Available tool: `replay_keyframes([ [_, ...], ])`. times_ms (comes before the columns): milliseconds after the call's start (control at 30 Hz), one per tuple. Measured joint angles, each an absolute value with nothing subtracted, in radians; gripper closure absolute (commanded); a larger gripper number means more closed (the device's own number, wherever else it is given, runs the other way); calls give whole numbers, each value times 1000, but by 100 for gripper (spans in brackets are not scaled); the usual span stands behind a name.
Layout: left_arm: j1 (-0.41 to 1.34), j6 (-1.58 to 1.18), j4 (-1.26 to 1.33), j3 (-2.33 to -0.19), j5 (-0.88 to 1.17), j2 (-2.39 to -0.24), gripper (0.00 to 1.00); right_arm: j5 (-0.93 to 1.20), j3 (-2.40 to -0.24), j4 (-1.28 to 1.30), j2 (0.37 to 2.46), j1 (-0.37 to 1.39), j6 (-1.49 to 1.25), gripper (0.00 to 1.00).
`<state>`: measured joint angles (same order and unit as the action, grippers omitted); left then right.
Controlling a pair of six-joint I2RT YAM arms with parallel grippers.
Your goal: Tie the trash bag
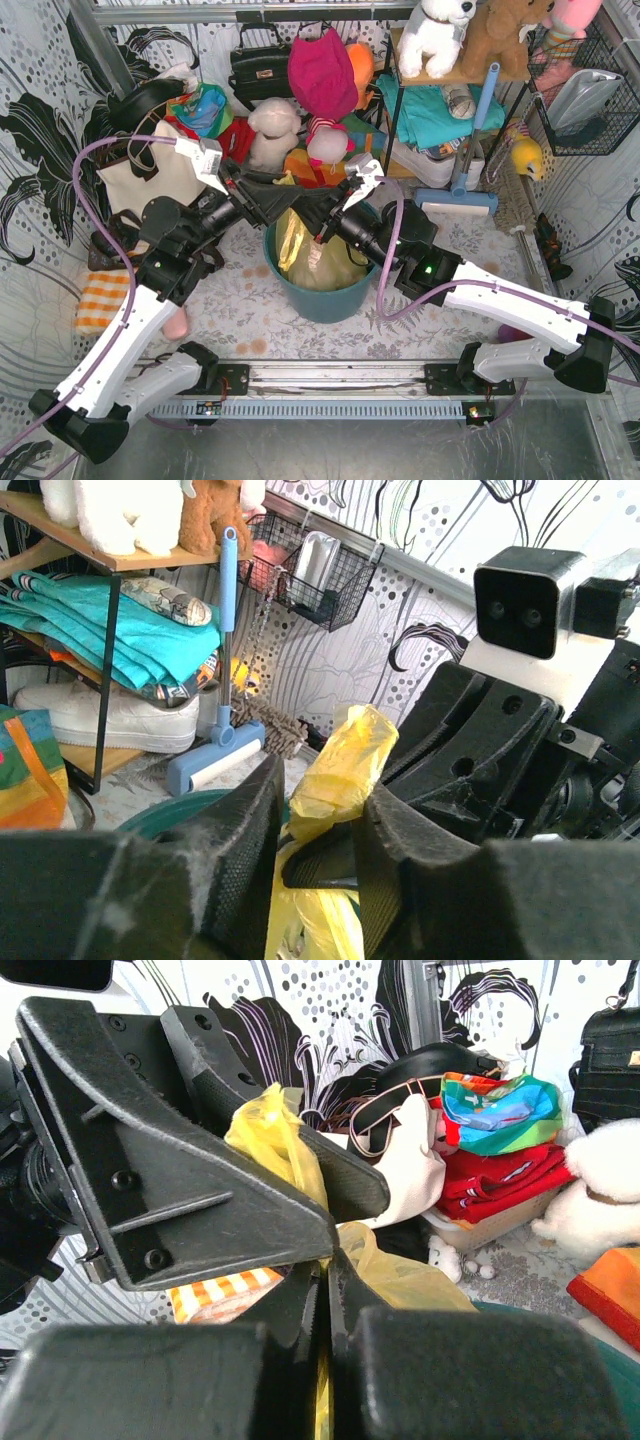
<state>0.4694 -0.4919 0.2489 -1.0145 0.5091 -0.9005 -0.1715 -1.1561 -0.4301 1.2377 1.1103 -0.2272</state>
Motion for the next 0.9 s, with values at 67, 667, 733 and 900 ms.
replay_keyframes([
  [67, 469, -495, 256, -1018, 511, -910, 73, -168, -1156, -430, 1238, 1111, -228, 100],
  [667, 469, -498, 268, -1032, 513, -914, 67, -163, -1156, -430, 1238, 1111, -246, 100],
  [733, 469, -498, 272, -1032, 513, -914, 70, -163, -1156, -430, 1238, 1111, -246, 100],
  [900, 469, -498, 273, -1032, 513, -914, 96, -163, -1156, -430, 1238, 1111, -246, 100],
])
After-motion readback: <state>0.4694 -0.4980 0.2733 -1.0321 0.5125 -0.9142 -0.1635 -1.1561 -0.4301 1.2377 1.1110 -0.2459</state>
